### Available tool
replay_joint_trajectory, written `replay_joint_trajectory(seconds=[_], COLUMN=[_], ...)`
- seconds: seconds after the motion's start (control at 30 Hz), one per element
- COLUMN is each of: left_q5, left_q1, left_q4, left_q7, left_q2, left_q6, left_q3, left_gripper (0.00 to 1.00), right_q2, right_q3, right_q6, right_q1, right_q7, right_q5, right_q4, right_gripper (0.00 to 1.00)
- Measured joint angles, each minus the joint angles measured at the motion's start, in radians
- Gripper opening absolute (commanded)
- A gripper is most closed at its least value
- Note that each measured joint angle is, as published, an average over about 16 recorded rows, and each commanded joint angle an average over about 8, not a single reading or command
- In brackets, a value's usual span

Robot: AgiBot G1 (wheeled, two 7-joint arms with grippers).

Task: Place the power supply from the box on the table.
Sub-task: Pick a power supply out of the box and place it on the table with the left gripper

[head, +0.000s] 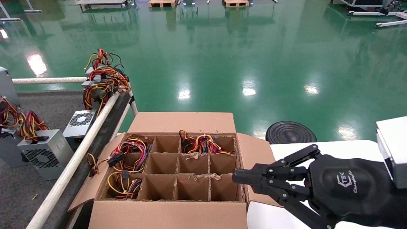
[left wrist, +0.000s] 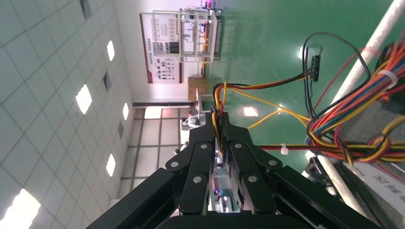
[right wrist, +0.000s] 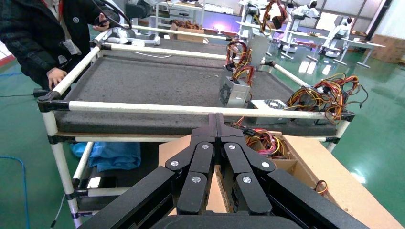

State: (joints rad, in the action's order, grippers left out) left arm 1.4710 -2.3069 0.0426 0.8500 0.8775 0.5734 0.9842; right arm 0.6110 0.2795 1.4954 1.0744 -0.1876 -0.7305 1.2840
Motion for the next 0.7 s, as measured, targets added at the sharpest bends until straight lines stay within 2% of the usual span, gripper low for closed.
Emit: replay_joint_trajectory(seconds=[0.7], left_q5=[0.018], left_q1=[0.031], left_q4=[0.007], left_q7=[-0.043], left_q2=[-0.008], left_q6=[0.015], left_q3=[0.017], left_gripper=[0.0], right_q2=[0.0], right_q3=[0.0], right_q6=[0.0], right_q1=[0.0], right_q7=[0.0], right_q5=[0.0], right_q4=[0.0], right_gripper=[0.0])
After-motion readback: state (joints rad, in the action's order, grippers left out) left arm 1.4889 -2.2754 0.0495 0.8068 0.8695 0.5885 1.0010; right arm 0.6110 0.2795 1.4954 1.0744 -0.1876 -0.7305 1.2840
